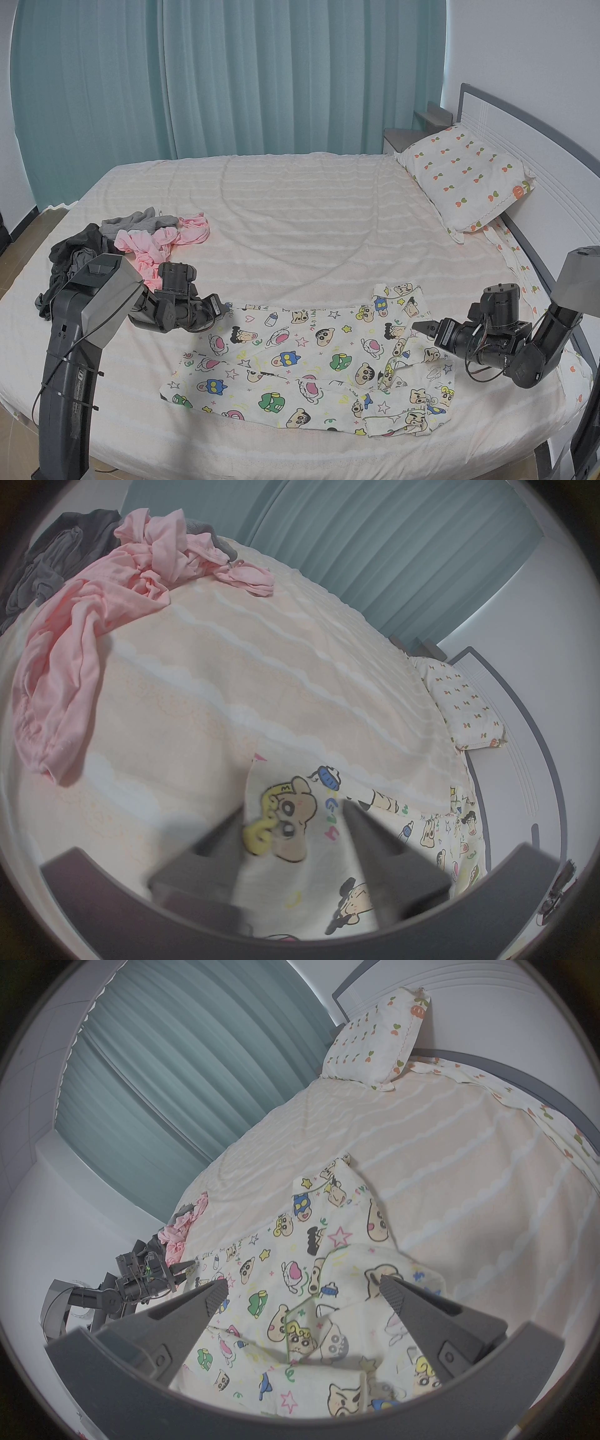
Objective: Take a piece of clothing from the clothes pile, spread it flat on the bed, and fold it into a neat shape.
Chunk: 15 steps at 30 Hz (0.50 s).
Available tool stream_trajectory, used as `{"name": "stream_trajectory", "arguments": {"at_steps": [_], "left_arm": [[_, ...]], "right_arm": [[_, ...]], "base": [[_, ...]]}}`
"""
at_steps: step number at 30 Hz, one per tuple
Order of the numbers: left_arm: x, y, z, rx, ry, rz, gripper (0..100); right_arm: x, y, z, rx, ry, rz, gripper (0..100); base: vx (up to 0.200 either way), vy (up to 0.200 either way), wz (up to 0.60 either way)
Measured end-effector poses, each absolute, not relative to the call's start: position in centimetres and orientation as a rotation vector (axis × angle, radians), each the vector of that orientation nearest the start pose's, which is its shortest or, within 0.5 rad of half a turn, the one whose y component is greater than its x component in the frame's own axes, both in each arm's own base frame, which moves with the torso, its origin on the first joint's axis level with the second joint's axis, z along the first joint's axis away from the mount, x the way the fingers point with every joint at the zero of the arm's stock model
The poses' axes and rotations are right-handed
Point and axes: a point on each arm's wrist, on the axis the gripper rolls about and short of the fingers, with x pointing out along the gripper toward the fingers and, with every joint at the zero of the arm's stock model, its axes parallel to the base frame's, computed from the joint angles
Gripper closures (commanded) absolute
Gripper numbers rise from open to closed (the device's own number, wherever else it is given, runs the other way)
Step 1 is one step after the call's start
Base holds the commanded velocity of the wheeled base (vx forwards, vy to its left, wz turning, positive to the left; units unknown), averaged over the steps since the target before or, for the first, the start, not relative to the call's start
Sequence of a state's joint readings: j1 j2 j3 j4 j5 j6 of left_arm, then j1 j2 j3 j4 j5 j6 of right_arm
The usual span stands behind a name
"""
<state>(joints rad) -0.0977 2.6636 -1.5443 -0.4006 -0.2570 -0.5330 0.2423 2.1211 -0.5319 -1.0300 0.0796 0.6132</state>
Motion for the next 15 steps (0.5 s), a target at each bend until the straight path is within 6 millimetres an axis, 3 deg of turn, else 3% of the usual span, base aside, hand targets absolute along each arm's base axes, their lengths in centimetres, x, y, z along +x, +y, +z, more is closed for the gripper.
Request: {"name": "stream_trajectory", "arguments": {"at_steps": [15], "left_arm": [[47.8,-4.7,-4.4,-0.544,0.777,-0.069,100]], "right_arm": [[40.2,5.4,1.1,0.491,0.600,0.048,0]], "base": [[0.000,0.000,0.00]]}}
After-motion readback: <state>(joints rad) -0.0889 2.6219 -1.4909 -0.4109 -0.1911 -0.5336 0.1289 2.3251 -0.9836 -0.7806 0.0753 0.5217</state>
